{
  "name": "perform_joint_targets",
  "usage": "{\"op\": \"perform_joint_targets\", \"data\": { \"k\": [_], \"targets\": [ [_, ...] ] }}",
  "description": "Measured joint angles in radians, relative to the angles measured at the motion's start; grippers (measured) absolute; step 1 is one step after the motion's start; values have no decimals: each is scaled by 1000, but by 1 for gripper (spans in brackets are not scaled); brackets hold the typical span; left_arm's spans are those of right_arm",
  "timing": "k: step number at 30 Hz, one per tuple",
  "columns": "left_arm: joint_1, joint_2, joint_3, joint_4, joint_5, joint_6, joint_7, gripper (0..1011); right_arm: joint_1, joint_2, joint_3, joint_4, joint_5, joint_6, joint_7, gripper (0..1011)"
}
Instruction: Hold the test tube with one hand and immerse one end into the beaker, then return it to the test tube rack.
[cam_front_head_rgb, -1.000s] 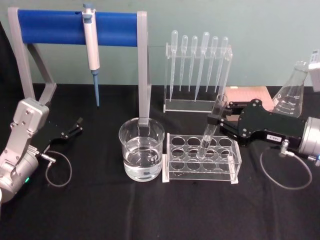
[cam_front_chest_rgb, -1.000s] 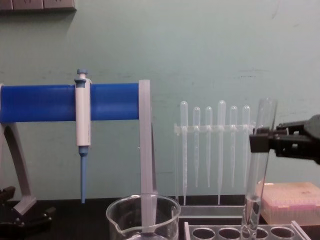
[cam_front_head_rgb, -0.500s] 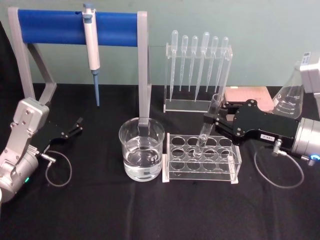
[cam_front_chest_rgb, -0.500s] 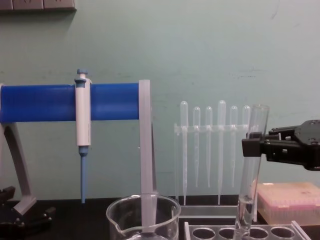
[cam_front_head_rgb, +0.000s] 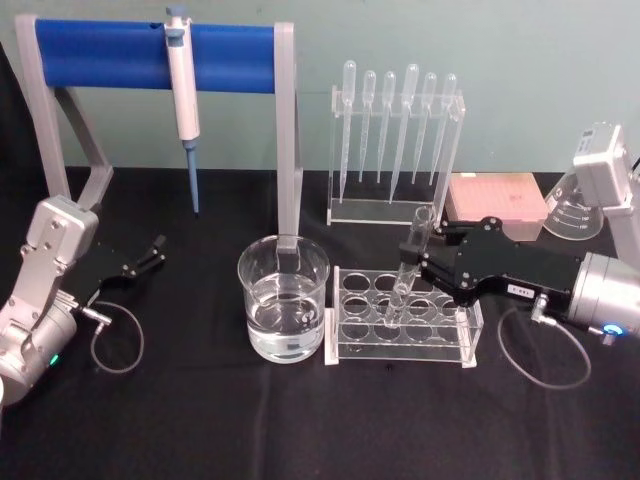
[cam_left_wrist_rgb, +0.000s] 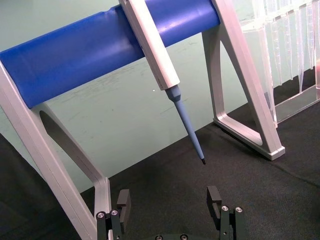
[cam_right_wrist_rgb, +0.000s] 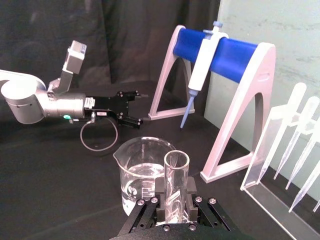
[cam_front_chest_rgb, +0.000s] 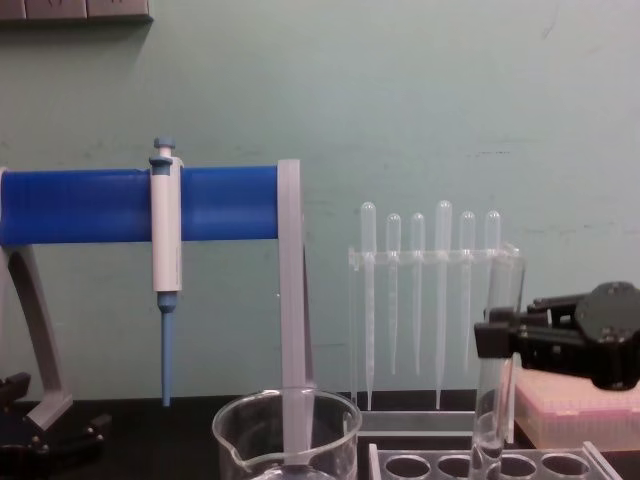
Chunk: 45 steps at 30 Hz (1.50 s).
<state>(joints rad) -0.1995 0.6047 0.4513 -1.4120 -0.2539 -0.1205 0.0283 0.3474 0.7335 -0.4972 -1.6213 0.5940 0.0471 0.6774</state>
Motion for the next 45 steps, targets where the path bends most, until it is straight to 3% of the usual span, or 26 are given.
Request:
{"op": "perform_joint_targets", "data": {
  "k": [12, 25, 38, 45],
  "targets": [
    [0, 0, 0, 0, 0, 0, 0, 1000, -6, -30, -16, 34, -33, 0, -1, 241],
    [0, 0, 0, 0, 0, 0, 0, 1000, -8, -31, -19, 33, -41, 5, -3, 241],
    [0, 0, 0, 0, 0, 0, 0, 1000, -7, -30, -17, 33, -37, 4, -3, 612],
    [0, 0, 0, 0, 0, 0, 0, 1000, -32, -23, 19, -7, -23, -20, -11, 842]
  ]
}}
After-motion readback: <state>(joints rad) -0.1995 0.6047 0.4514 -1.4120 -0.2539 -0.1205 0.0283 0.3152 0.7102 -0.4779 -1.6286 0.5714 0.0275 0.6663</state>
